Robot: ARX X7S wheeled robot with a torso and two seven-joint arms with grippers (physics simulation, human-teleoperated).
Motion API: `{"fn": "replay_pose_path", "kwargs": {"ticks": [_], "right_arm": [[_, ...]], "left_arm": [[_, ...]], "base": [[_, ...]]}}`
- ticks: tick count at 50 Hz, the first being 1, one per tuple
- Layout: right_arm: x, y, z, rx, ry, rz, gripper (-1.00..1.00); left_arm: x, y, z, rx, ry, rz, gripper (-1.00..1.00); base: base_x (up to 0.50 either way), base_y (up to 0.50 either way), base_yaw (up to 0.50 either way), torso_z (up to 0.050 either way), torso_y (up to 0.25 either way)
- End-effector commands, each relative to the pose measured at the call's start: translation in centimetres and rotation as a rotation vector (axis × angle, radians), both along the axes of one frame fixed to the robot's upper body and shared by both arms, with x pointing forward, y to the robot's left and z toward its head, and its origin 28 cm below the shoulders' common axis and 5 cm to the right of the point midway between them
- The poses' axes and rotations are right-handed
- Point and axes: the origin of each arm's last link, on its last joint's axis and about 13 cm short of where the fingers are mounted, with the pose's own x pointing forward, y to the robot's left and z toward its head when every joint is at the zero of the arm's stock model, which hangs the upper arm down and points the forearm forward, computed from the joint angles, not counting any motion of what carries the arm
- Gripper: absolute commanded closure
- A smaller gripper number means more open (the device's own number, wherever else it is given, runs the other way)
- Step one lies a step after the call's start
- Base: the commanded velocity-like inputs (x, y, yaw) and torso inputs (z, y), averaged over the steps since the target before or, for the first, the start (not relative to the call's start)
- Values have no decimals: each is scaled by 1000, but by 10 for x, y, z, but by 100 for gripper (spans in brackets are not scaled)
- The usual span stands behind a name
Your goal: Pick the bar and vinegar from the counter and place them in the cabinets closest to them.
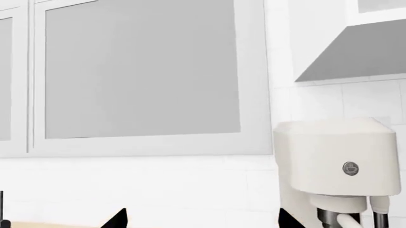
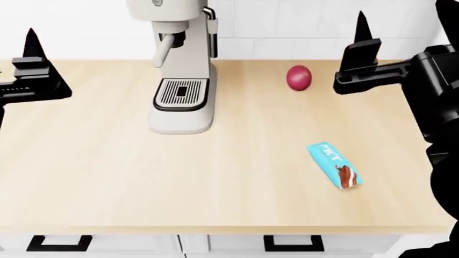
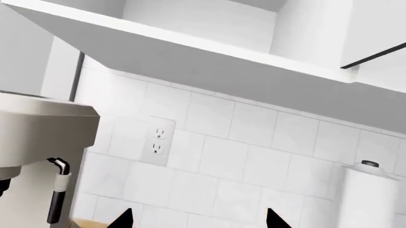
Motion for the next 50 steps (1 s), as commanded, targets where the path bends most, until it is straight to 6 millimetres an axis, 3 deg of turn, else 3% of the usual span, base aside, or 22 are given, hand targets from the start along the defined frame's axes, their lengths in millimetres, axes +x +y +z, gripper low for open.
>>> {"fn": "replay_pose_path", "kwargs": {"ticks": [1,40,50], "right_arm": [[-2,-1,4,-6,-7,-9,-100],[-6,0,2,-6,-3,-7,-100],[-2,0,3,-7,-2,-6,-100]], "left_arm": [[2,-2,-1,1,1,-4,-100],[3,-3,-8,20,16,-8,-100],[5,-5,-6,17,-4,-9,-100]], "base": [[258,0,0,50,0],[260,0,0,50,0],[259,0,0,2,0]]}}
